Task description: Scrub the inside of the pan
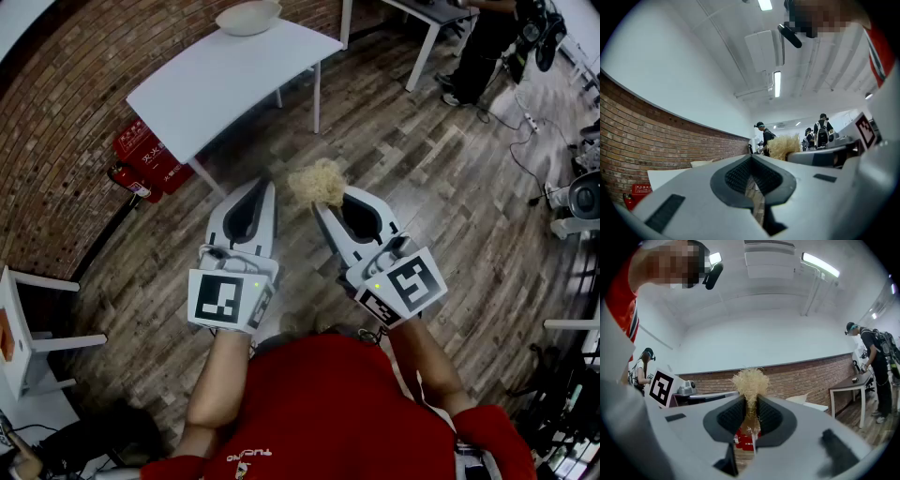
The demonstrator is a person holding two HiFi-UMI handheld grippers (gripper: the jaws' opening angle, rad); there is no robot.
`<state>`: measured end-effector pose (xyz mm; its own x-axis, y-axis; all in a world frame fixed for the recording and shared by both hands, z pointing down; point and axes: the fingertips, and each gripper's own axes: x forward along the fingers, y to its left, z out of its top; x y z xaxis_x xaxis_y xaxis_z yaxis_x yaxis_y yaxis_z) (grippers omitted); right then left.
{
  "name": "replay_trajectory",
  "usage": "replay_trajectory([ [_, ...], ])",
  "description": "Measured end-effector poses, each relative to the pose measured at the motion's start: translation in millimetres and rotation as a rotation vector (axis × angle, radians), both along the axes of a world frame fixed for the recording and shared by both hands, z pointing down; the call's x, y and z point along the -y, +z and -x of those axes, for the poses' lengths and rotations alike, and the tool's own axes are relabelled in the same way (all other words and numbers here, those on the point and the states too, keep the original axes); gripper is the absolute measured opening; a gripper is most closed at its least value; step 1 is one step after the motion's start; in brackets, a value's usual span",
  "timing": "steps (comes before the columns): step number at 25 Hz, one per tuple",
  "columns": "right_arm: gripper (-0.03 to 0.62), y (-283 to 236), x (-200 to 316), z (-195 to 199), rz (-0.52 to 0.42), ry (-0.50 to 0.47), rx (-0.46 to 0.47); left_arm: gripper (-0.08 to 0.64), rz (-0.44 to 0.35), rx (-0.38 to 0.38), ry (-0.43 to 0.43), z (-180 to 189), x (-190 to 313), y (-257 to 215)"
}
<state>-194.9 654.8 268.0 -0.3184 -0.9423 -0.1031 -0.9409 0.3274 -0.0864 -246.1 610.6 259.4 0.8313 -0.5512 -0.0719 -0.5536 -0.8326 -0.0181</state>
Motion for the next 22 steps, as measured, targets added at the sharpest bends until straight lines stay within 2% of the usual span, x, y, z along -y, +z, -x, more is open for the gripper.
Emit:
replay_trajectory([
  [6, 0.075, -4.6, 4.3, -27.7, -0.013, -0.014, -0.01, 0.014, 0.005, 0.0, -0.016, -27.5, 4.7, -2.2],
  [12, 0.075, -16.7, 14.3, -50.6, -0.037, -0.015, 0.034, 0.014, -0.014, -0.007, -0.046, -40.0, 19.0, -7.0],
  [22, 0.075, -10.1, 66.6, -78.1, -0.028, -0.023, 0.017, 0.014, -0.039, -0.001, -0.069, -60.3, 74.6, -6.1],
])
